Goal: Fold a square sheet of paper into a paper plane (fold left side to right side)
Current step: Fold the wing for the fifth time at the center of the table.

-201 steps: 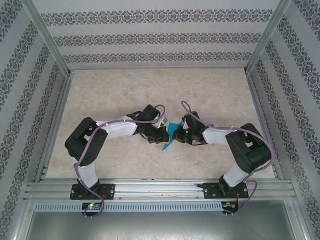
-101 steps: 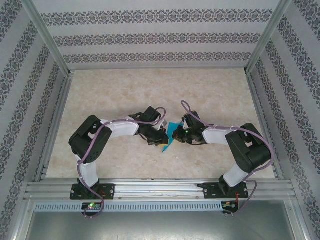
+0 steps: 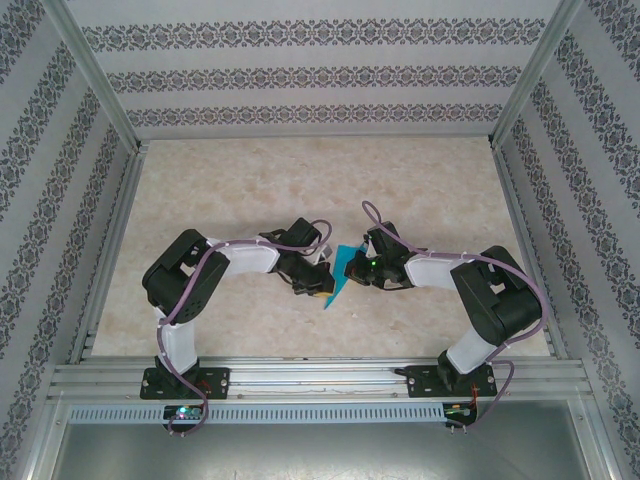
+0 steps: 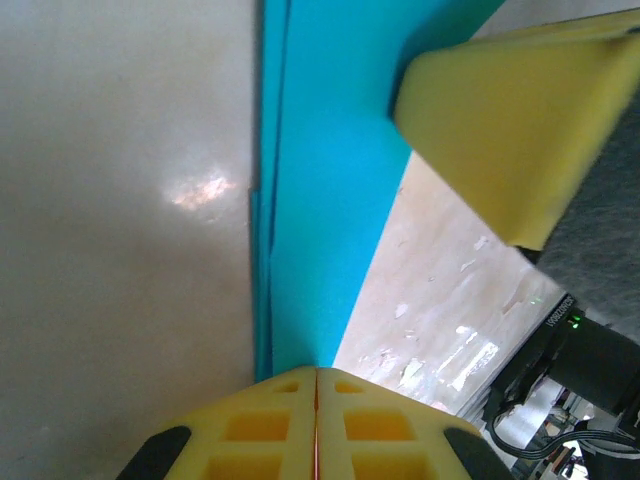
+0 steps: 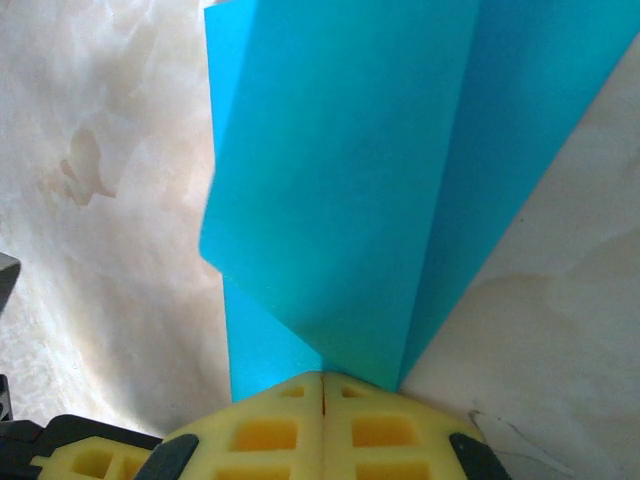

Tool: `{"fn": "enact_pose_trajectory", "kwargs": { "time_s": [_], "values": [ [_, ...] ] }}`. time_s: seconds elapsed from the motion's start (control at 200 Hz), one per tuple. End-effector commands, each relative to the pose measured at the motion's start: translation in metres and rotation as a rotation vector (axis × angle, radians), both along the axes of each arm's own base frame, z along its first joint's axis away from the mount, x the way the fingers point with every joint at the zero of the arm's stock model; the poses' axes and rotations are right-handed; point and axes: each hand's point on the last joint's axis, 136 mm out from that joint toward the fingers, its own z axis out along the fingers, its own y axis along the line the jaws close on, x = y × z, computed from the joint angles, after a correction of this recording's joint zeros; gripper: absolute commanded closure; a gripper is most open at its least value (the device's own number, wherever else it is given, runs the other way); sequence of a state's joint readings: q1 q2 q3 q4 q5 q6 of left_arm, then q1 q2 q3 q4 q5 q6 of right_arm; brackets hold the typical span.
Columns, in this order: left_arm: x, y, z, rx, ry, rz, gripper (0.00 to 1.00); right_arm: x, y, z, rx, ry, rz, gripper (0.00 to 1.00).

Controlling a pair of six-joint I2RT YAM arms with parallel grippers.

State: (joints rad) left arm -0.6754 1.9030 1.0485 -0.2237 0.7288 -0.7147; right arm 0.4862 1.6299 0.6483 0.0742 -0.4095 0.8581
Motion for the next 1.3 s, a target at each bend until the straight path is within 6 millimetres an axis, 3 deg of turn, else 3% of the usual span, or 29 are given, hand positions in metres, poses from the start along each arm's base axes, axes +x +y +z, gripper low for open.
{"fn": "enact_pose_trajectory", "kwargs": {
  "time_s": [0.0, 0.34, 0.59, 0.744, 1.054, 1.294],
  "values": [
    [-0.012, 0.005, -0.014, 0.041, 0.021, -0.020, 0.91, -0.038, -0.027, -0.042, -0.145, 0.175, -0.002, 1.00],
    [-0.020, 0.010, -0.028, 0.087, 0.035, -0.025, 0.92, -0.032, -0.021, -0.034, -0.126, 0.146, 0.008, 1.00],
    [-0.028, 0.022, -0.043, 0.190, 0.039, -0.030, 0.95, 0.005, -0.001, 0.018, -0.040, -0.025, 0.047, 1.00],
    [-0.032, 0.030, -0.049, 0.256, 0.032, -0.037, 0.97, 0.012, 0.002, 0.042, -0.005, -0.111, 0.062, 1.00],
    [-0.037, 0.042, -0.057, 0.381, 0.009, -0.078, 1.00, -0.006, 0.010, 0.035, 0.055, -0.155, 0.096, 1.00],
    [-0.038, 0.044, -0.060, 0.427, 0.001, -0.104, 1.00, -0.005, 0.013, 0.019, 0.044, -0.145, 0.105, 1.00]
  ]
}}
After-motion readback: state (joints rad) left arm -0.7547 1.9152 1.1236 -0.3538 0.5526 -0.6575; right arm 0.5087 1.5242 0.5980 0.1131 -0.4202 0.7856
